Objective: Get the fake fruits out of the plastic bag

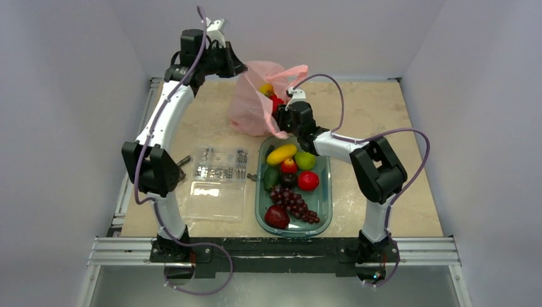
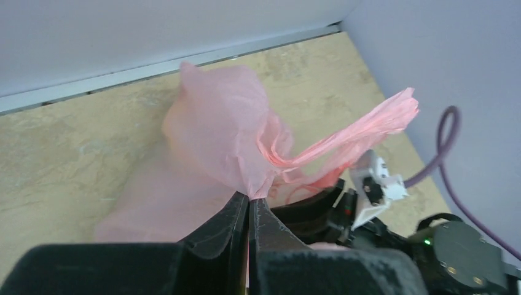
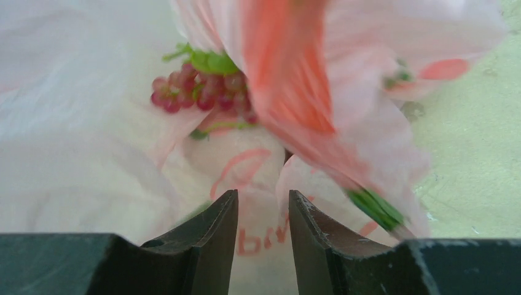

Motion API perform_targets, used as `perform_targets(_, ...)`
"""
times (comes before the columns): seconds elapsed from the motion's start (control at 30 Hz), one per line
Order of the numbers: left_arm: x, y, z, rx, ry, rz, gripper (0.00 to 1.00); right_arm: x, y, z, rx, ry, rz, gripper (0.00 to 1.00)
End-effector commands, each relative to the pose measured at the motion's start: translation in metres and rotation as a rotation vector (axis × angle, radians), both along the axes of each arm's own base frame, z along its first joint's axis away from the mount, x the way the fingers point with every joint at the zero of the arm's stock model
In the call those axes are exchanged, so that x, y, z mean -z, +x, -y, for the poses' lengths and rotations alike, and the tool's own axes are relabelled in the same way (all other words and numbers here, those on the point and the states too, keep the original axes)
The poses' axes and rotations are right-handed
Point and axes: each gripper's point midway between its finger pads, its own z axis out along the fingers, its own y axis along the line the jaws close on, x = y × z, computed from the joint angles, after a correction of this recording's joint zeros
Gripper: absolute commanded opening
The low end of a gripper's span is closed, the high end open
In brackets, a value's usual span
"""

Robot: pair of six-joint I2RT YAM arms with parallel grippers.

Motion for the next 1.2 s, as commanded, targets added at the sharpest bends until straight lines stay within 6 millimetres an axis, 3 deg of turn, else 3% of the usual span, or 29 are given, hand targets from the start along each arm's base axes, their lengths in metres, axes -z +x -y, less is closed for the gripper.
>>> perform_targets(0.0,-0.020,-0.039,0.022,0.146,-0.153,-0.127,0.05,-0.027,0.007,-0.014,-0.018,0.096,0.047,0.36)
perform_targets(0.03,-0.015,-0.044,0.021,0.138,-0.146,-0.144,0.16,-0.030,0.008,-0.014,-0.019,0.098,0.048,0.36)
perform_targets(0.07,-0.023,-0.054,0.019,0.128,-0.143,-0.113,0.33,-0.031,0.008,-0.015,-0.020,0.102,0.048,0.36)
perform_targets(0.13,-0.026,-0.067,0.017,0.096,-0.124,-0.064,0.80,-0.034,0.007,-0.018,-0.028,0.115,0.048,0.36)
perform_targets(0.17,-0.025,-0.077,0.019,0.097,-0.106,-0.051,0.91,-0.035,0.006,-0.019,-0.034,0.121,0.046,0.36)
perform_targets(0.2,-0.023,-0.085,0.021,0.092,-0.079,-0.045,0.96,-0.037,0.005,-0.020,-0.041,0.128,0.045,0.36)
perform_targets(0.33,-0.006,-0.117,0.028,0.074,0.049,-0.026,1.00,-0.046,-0.004,-0.030,-0.066,0.151,0.051,0.36)
perform_targets(0.43,0.001,-0.135,0.042,0.122,0.025,-0.005,1.00,-0.053,-0.009,-0.038,-0.076,0.161,0.058,0.36)
perform_targets(0.63,0.014,-0.146,0.073,0.155,0.062,0.006,0.96,-0.055,-0.013,-0.046,-0.072,0.156,0.057,0.36)
perform_targets(0.8,0.035,-0.140,0.074,0.126,0.140,-0.039,0.72,-0.059,-0.016,-0.044,-0.062,0.160,0.065,0.36)
perform_targets(1.07,0.059,-0.160,0.054,0.086,0.172,-0.077,0.73,-0.059,-0.014,-0.042,-0.051,0.149,0.069,0.36)
perform_targets(1.17,0.070,-0.166,0.044,0.065,0.214,-0.101,0.59,-0.058,-0.012,-0.042,-0.048,0.144,0.071,0.36)
